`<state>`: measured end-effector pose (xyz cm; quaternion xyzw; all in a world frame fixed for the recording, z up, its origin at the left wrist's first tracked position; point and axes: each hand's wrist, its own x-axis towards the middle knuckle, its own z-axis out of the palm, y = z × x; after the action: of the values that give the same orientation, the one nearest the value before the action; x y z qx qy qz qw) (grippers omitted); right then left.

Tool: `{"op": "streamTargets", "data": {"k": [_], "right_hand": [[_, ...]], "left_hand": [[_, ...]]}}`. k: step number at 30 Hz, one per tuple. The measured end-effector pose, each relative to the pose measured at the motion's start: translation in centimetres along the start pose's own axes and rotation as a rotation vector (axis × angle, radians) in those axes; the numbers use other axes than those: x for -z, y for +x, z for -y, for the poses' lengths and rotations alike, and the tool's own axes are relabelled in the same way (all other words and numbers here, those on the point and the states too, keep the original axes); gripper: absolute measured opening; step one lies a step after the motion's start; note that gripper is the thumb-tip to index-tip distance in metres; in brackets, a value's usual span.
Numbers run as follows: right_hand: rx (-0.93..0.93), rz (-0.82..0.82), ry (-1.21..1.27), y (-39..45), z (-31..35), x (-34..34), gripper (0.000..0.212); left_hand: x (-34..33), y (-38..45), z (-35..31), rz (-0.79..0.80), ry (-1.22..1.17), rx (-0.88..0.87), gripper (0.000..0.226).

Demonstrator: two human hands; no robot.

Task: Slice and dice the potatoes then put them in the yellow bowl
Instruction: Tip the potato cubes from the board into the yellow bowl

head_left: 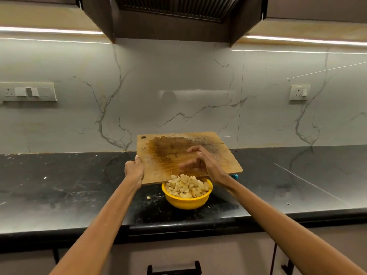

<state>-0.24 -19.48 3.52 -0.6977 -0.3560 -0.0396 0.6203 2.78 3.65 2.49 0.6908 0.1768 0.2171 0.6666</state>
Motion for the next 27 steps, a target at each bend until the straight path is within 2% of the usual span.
{"op": "streamTargets", "data": {"k": [3, 7, 8, 11, 15, 18, 21, 25, 27], "right_hand": [[-0.027, 0.016, -0.070, 0.9, 0.8, -0.5, 0.034], [0.014, 0.129, -0.420, 0.5, 0.4, -2.1, 0.037], [0.044, 0.142, -0.440, 0.2, 0.1, -2.1, 0.039], [0.064, 0.143, -0.416, -0.6, -0.2, -1.3, 0.028], [0.059, 0.057, -0.198, -0.5, 1.4, -0.2, 0.018], [0.105, -0.047, -0.292, -0.1, 1.3, 0.3, 0.026], [0.087, 0.024, -0.384, -0.3, 0.6, 0.1, 0.038], [0.098, 0.014, -0.393, -0.1, 0.6, 0.4, 0.032], [0.077, 0.060, -0.438, 0.1, 0.8, 0.6, 0.030]], "left_hand": [[-0.2, -0.3, -0.3, -0.007, -0.006, -0.023, 0.037], [-0.4, -0.4, -0.8, -0.045, -0.015, -0.049, 0.034], [-0.5, -0.3, -0.8, -0.057, -0.015, -0.053, 0.035], [-0.4, -0.3, -0.5, -0.083, -0.021, -0.060, 0.034], [-0.2, -0.6, -0.6, -0.094, -0.029, -0.065, 0.031], [0.0, -0.6, -1.0, -0.100, -0.039, -0.070, 0.033], [0.2, -0.7, -1.1, -0.110, -0.048, -0.075, 0.037], [0.5, -0.9, -1.3, -0.113, -0.034, -0.074, 0.039], [0.7, -1.2, -1.3, -0.117, -0.028, -0.058, 0.042]]}}
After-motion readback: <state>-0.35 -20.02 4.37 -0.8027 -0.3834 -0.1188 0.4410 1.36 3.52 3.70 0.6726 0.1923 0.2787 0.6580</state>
